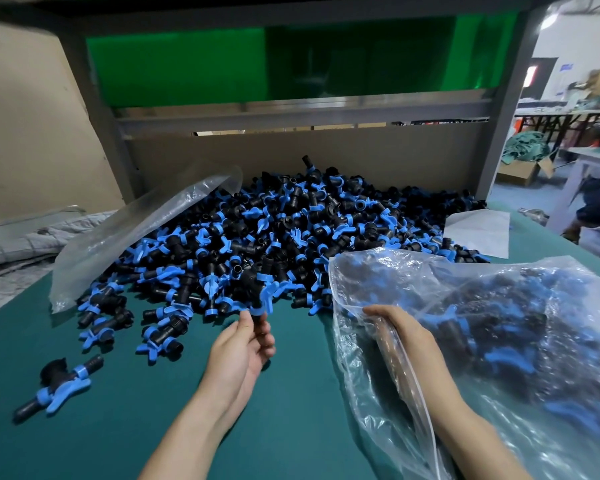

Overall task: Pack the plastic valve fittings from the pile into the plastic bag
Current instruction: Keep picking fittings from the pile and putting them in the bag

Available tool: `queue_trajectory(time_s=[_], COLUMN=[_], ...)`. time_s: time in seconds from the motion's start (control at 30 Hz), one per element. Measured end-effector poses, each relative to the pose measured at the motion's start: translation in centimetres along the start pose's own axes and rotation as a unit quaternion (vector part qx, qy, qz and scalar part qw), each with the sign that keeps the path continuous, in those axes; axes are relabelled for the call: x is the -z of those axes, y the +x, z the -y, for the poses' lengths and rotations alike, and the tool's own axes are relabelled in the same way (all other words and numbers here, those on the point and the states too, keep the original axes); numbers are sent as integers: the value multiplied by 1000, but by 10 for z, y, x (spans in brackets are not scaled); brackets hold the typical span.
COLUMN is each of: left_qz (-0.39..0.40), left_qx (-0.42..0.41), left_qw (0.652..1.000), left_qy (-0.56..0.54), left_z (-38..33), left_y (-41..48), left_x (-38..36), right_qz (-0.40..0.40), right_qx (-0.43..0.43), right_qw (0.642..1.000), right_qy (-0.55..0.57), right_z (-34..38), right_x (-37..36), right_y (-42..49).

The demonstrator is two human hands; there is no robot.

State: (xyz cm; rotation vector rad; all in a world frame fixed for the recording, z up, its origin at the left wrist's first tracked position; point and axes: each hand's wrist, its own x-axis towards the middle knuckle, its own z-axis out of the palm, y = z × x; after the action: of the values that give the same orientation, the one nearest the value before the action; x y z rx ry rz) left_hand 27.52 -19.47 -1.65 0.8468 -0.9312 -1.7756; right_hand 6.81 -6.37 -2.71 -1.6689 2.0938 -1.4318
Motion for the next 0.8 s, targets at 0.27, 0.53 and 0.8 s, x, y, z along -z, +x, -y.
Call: queue_trajectory(time_s=[0.27, 0.53, 0.8], left_qz=[-18, -25, -16], left_qx=[-5, -14, -34], left_qw=[1000, 999, 999], left_qy=[12, 29, 32], left_z=[2, 3, 3], left_y=[4, 5, 7], left_x=[4, 8, 10], right_qz=[-1, -2, -5], right_qx=[3, -2, 4], right_qw=[1000, 1000, 1000], right_qy=[2, -2, 3], right_z=[-1, -1, -2], right_x=[0, -1, -2], right_y=[1, 2, 2])
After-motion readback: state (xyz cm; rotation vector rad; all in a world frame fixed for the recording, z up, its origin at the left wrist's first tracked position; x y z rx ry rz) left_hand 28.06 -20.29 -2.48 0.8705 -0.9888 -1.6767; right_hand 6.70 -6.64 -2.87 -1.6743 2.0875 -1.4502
